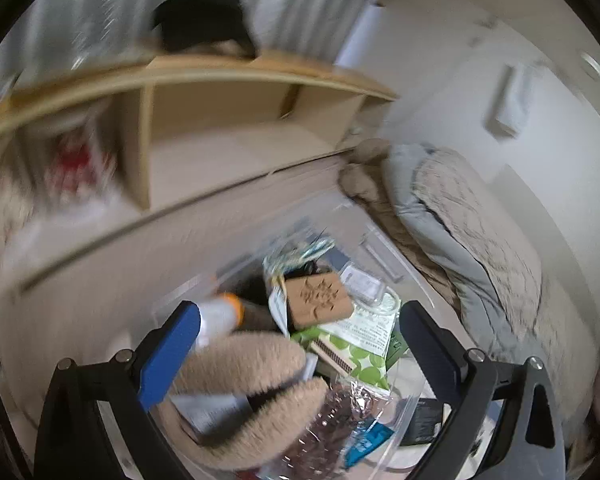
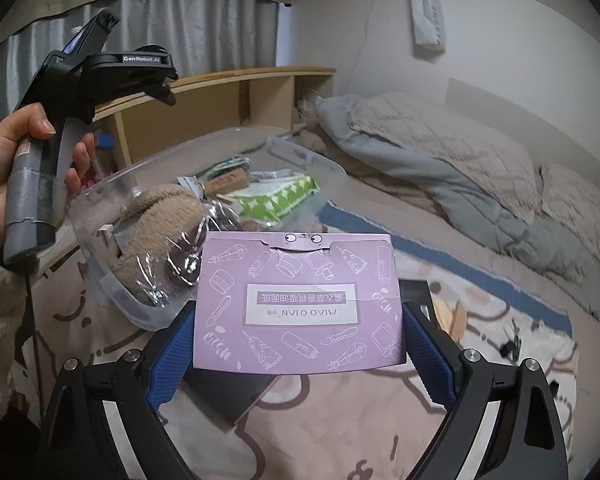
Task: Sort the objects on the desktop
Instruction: 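Open the left gripper to drop the silver roll into the clear bin, then lower the lilac envelope into the bin and open the right gripper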
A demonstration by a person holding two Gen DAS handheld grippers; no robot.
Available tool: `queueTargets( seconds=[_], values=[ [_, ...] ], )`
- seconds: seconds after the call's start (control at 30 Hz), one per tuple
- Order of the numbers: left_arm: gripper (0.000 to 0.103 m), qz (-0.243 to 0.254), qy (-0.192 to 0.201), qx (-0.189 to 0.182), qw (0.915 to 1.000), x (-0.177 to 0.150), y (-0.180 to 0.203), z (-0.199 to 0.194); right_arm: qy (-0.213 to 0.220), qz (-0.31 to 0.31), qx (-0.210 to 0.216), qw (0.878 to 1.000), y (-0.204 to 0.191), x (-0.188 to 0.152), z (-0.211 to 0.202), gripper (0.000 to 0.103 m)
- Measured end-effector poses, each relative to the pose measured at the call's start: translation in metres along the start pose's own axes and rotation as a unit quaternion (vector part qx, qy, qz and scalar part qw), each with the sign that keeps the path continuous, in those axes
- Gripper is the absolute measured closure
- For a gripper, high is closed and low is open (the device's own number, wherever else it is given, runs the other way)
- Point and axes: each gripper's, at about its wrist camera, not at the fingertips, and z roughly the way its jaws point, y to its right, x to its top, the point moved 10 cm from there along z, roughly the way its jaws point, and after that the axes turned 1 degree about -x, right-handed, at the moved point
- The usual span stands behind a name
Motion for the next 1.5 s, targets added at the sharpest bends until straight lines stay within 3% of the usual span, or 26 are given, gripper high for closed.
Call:
queueTargets(
  seconds=[0.23,0.47,0.63,0.8,0.93,1.1,1.23,1.3,1.5],
  values=[
    [0.002,0.106,0.031,-0.047,0.9927,0.031,0.001,-0.024,-0.003,-0.025,0.034,0.999,-0.028,0.016,0.019,0.007],
    [0.002,0.192,0.121,-0.014,0.9739,0.067,-0.009,-0.069,-0.015,-0.048,0.06,0.997,-0.076,0.035,0.046,0.007],
    [0.002,0.187,0.129,-0.036,0.9732,0.074,-0.01,-0.079,-0.024,-0.076,0.066,0.995,-0.106,0.049,0.064,0.007],
    [0.002,0.184,0.134,-0.044,0.9728,0.077,-0.009,-0.079,-0.018,-0.121,0.07,0.99,-0.112,0.054,0.074,0.007],
    [0.003,0.189,0.133,-0.051,0.9716,0.076,-0.004,-0.077,-0.009,-0.201,0.082,0.976,-0.118,0.053,0.079,0.007],
    [0.002,0.195,0.129,-0.052,0.9709,0.075,-0.003,-0.075,-0.056,-0.26,0.102,0.959,-0.125,0.032,0.092,0.007],
    [0.002,0.198,0.125,-0.05,0.9709,0.073,-0.002,-0.07,-0.076,-0.272,0.133,0.95,-0.131,0.024,0.09,0.007],
    [0.002,0.197,0.121,-0.052,0.9715,0.072,-0.001,-0.068,-0.086,-0.27,0.137,0.949,-0.131,0.021,0.089,0.0],
    [0.002,0.192,0.114,-0.064,0.9727,0.07,0.003,-0.068,-0.059,-0.26,0.135,0.954,-0.126,0.032,0.075,0.0]
  ],
)
